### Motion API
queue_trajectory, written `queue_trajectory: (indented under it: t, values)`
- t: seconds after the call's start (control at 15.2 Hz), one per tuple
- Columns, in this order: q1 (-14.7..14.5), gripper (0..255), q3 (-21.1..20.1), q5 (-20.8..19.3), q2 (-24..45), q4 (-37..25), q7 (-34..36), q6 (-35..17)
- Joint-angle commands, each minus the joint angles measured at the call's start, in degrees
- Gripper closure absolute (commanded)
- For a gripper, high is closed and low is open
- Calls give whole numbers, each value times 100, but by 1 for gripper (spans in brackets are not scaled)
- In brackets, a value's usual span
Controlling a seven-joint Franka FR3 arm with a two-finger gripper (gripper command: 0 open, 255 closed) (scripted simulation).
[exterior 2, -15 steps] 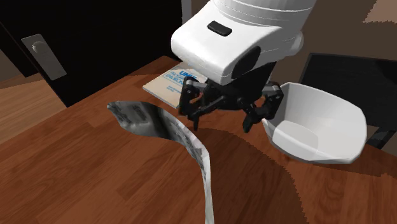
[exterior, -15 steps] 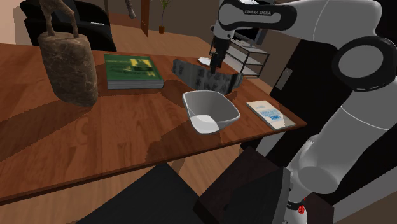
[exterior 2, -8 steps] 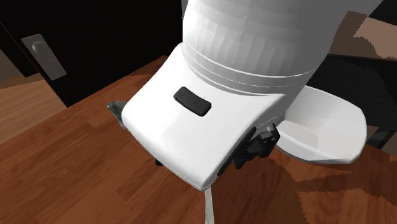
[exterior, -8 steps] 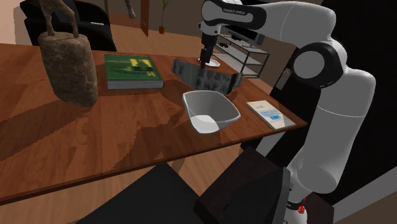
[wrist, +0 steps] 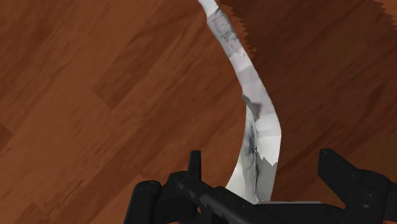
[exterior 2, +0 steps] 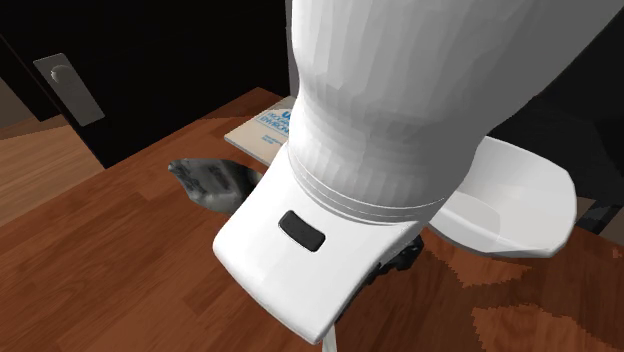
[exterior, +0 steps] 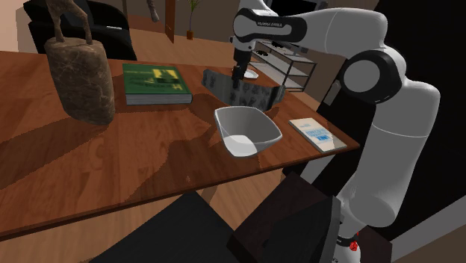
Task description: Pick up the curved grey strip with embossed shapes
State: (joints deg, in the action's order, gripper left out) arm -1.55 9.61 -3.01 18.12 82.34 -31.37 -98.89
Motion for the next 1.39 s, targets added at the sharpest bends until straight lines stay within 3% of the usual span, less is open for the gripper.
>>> queue_trajectory:
  t: [0.0,0.59,1.32]
  values:
    - [1,255,0,1,4,23,0,-29]
    - [4,255,1,3,18,0,-4,-21]
    - [37,255,11,32,163,-1063,-86,894]
